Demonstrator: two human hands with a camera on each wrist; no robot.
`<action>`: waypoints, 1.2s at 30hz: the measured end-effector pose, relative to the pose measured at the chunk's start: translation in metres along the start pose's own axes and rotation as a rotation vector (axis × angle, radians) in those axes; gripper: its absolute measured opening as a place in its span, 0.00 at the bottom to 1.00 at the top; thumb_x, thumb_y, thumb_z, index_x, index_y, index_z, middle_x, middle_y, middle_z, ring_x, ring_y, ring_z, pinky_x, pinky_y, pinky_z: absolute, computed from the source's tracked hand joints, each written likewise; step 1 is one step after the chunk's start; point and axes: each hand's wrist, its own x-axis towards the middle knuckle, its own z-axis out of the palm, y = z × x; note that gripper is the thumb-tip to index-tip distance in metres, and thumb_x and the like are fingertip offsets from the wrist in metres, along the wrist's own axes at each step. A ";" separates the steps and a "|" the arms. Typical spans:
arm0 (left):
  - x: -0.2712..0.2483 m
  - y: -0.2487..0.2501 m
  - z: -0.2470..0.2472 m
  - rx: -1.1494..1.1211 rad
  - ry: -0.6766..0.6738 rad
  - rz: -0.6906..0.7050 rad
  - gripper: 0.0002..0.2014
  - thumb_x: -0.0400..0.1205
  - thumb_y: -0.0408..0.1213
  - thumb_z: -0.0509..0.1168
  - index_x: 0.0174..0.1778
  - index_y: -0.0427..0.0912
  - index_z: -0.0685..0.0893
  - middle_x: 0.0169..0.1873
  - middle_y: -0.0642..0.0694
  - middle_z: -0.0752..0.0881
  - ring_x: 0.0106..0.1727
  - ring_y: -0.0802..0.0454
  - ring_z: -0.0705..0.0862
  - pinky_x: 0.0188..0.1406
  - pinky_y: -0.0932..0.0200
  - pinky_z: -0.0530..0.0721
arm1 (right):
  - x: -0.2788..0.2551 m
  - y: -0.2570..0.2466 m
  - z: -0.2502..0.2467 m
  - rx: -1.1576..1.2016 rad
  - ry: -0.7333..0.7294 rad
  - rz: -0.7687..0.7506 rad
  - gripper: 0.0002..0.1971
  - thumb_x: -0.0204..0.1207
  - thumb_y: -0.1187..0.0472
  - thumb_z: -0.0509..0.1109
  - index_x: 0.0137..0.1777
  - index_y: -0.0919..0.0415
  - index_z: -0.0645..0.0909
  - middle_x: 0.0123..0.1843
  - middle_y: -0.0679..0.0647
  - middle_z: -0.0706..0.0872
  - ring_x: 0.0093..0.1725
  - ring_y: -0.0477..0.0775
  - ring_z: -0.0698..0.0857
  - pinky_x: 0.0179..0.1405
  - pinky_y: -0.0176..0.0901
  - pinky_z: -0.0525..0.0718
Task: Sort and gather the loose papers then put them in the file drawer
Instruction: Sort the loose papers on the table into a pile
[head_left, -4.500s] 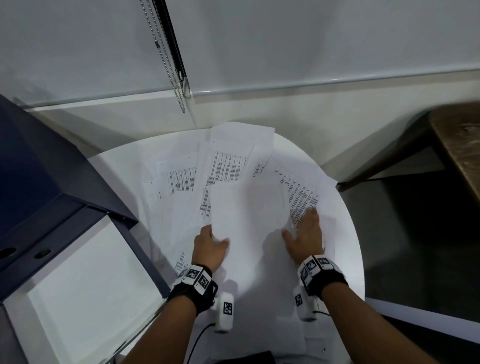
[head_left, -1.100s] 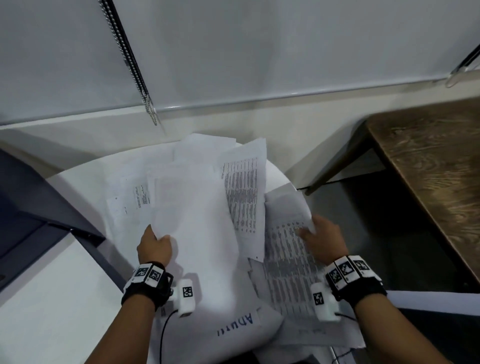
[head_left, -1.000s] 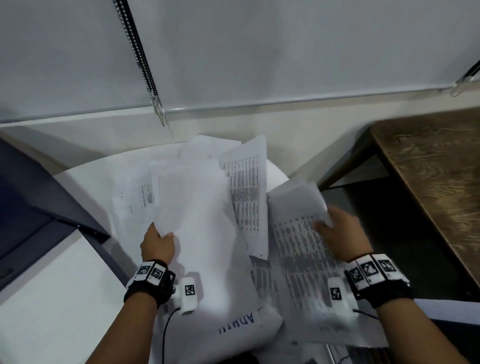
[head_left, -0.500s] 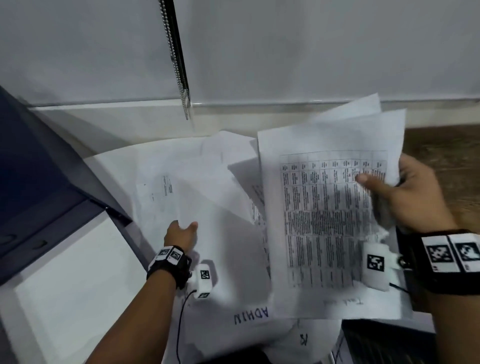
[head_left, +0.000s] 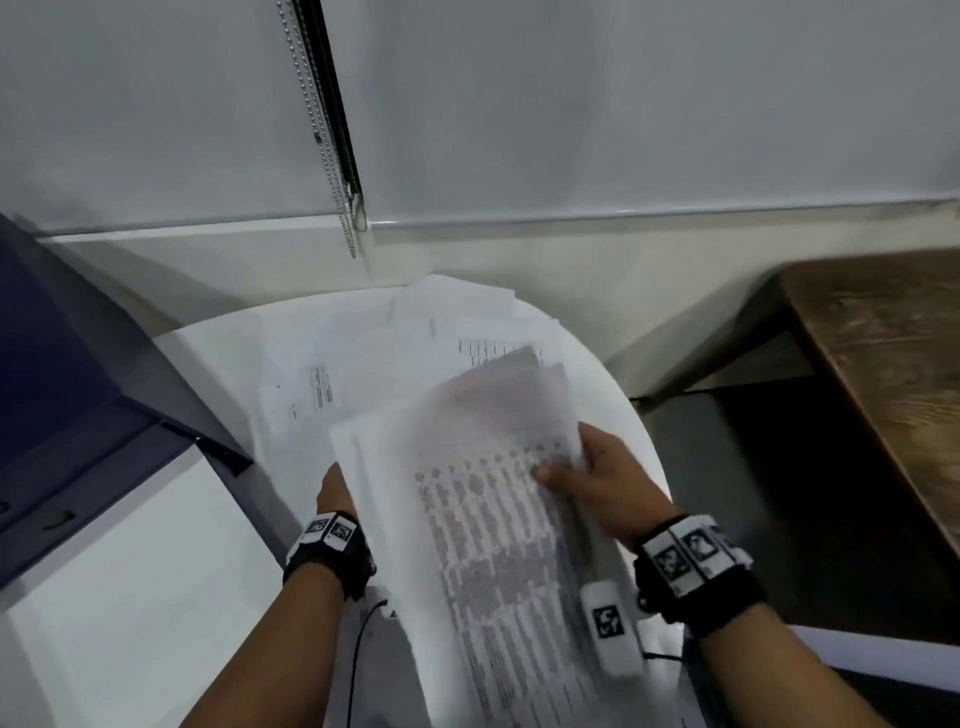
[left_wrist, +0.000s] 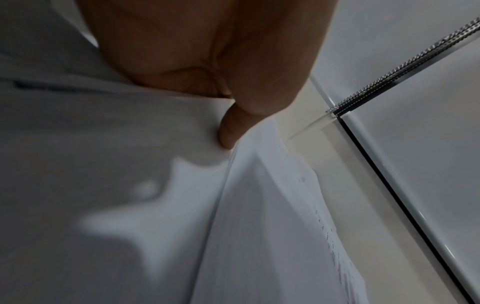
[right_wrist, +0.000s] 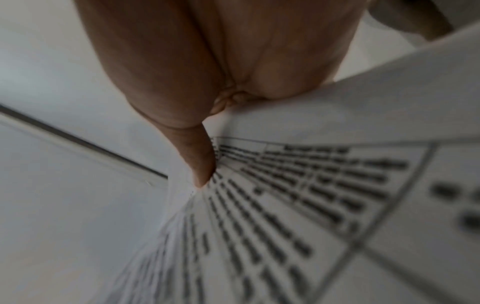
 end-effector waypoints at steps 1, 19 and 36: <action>0.001 0.001 -0.001 -0.068 -0.007 -0.019 0.21 0.90 0.31 0.53 0.78 0.25 0.67 0.78 0.28 0.69 0.76 0.28 0.70 0.77 0.42 0.67 | 0.004 0.021 0.013 -0.072 -0.021 0.059 0.10 0.73 0.65 0.77 0.53 0.59 0.84 0.45 0.53 0.93 0.43 0.51 0.91 0.47 0.52 0.90; -0.019 0.034 -0.035 -0.045 0.340 0.176 0.20 0.84 0.35 0.58 0.74 0.43 0.72 0.63 0.35 0.84 0.61 0.32 0.82 0.59 0.47 0.80 | 0.049 0.111 0.009 -0.196 0.341 0.329 0.12 0.76 0.62 0.74 0.52 0.70 0.80 0.41 0.57 0.83 0.41 0.58 0.82 0.31 0.39 0.76; -0.040 0.028 0.002 0.079 -0.020 0.231 0.40 0.78 0.34 0.74 0.81 0.38 0.58 0.75 0.33 0.74 0.73 0.35 0.75 0.67 0.49 0.75 | 0.054 0.120 0.087 -0.246 0.190 0.368 0.08 0.80 0.58 0.69 0.45 0.62 0.75 0.39 0.53 0.82 0.35 0.52 0.80 0.26 0.36 0.74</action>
